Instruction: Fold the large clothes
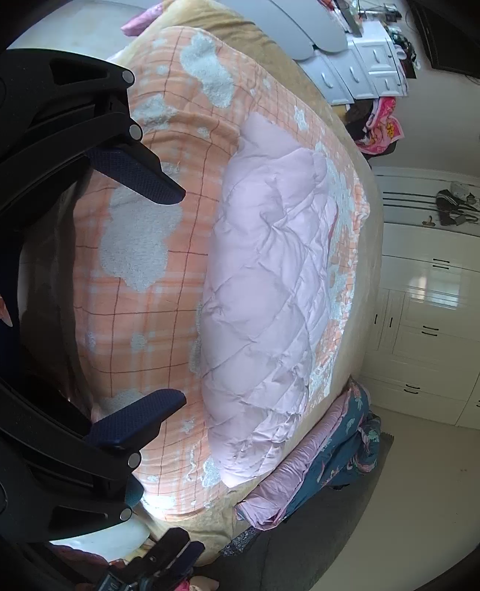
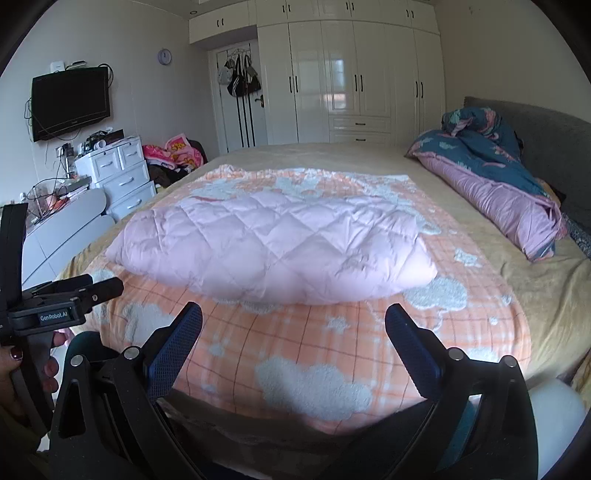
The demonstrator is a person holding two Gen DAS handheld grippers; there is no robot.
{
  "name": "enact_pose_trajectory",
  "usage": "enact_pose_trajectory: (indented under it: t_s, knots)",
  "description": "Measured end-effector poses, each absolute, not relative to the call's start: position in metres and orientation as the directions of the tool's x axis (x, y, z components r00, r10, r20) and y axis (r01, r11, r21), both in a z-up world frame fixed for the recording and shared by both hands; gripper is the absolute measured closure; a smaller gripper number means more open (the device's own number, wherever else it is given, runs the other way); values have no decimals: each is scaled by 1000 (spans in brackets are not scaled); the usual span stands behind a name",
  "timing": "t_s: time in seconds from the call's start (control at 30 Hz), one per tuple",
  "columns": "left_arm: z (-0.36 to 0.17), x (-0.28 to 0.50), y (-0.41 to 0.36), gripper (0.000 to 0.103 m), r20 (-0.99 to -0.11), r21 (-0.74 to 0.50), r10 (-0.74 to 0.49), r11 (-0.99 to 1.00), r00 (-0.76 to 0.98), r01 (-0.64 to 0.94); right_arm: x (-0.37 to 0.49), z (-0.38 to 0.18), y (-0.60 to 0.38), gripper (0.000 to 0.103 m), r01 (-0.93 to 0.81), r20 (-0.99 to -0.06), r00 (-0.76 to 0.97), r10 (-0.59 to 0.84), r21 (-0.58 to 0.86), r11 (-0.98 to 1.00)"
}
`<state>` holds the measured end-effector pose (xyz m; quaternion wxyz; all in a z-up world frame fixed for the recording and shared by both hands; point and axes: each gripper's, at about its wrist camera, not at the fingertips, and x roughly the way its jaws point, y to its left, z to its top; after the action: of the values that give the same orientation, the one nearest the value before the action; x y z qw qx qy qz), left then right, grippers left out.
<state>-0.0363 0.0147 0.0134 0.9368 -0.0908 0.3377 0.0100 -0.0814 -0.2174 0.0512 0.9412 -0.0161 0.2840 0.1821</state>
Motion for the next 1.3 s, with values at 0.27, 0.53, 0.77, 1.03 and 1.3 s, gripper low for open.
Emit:
enact_pose_trajectory:
  t_s: [0.27, 0.53, 0.77, 1.03, 1.3]
  knots:
    - [5, -31, 14, 9, -651, -161, -43, 983, 758, -83, -76, 36, -210, 4, -361, -567, 751, 339, 78, 929]
    - [2, -30, 15, 9, -657, -158, -37, 983, 753, -89, -75, 36, -208, 4, -364, -570, 747, 342, 79, 928]
    - [2, -30, 16, 9, -657, -153, -34, 984, 754, -89, -75, 36, -208, 4, -363, -569, 748, 341, 79, 928]
    - [3, -32, 16, 9, -653, -144, -25, 985, 757, -93, -76, 37, -208, 4, -367, -574, 744, 343, 79, 927]
    - [5, -33, 15, 9, -653, -139, -20, 986, 757, -95, -77, 37, -208, 4, -365, -571, 748, 339, 74, 928]
